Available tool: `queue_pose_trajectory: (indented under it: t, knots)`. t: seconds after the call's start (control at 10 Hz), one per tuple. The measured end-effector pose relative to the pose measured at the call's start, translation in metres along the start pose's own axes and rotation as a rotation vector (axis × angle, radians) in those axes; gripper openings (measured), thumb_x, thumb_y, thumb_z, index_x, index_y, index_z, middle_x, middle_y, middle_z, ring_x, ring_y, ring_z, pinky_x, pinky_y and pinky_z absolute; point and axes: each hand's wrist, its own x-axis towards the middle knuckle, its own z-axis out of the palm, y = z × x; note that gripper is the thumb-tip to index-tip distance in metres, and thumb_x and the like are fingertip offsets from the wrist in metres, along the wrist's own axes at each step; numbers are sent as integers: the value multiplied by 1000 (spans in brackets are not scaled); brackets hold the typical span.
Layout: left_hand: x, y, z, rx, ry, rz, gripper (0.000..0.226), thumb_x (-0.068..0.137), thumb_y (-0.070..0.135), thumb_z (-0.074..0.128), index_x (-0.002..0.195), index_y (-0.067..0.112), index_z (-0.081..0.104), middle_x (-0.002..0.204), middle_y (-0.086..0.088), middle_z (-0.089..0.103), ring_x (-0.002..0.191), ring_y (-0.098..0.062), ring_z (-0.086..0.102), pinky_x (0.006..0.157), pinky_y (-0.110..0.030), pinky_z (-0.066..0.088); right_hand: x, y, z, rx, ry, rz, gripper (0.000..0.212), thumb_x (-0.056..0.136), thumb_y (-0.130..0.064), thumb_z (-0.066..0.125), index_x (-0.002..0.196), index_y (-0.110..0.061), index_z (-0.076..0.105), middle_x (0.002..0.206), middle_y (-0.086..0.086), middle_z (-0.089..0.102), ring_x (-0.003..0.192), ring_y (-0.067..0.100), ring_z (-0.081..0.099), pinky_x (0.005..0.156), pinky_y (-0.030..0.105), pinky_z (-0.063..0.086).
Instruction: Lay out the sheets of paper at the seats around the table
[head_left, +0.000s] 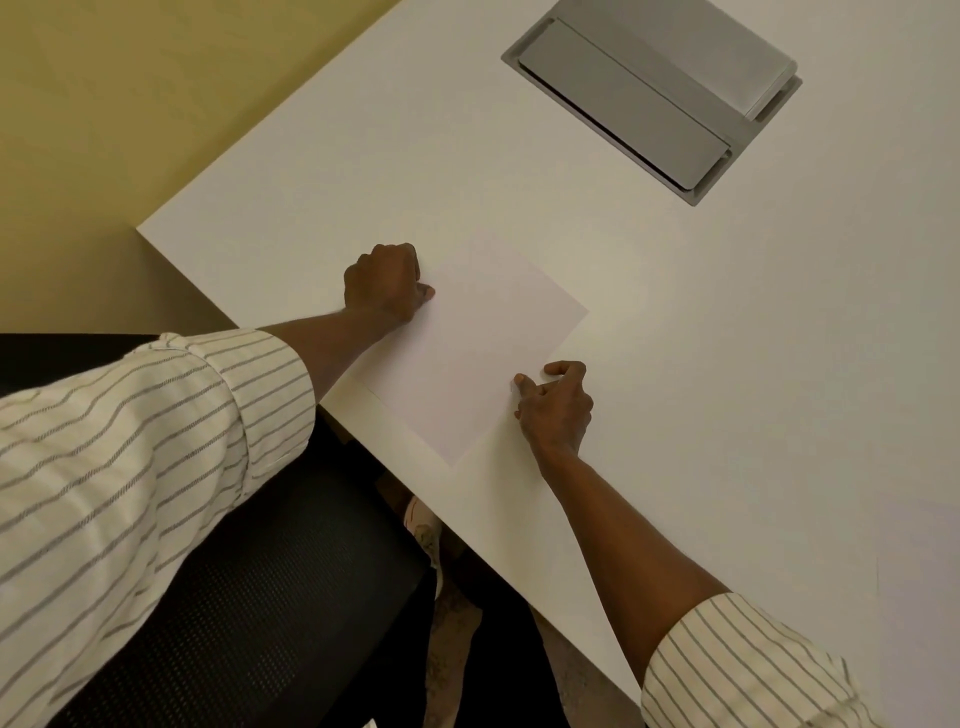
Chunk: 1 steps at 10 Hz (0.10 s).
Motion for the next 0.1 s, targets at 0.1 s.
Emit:
queue_pose_trajectory:
  t: [0.1]
  knots:
    - [-11, 9, -6, 19, -7, 12, 29, 95, 43, 74, 100, 15, 73, 108, -13, 75, 102, -40, 71, 86, -41, 55, -6, 6, -2, -3, -16, 6, 35, 97, -45, 72, 119, -27, 53, 91, 7, 77, 93, 26, 72, 85, 38, 53]
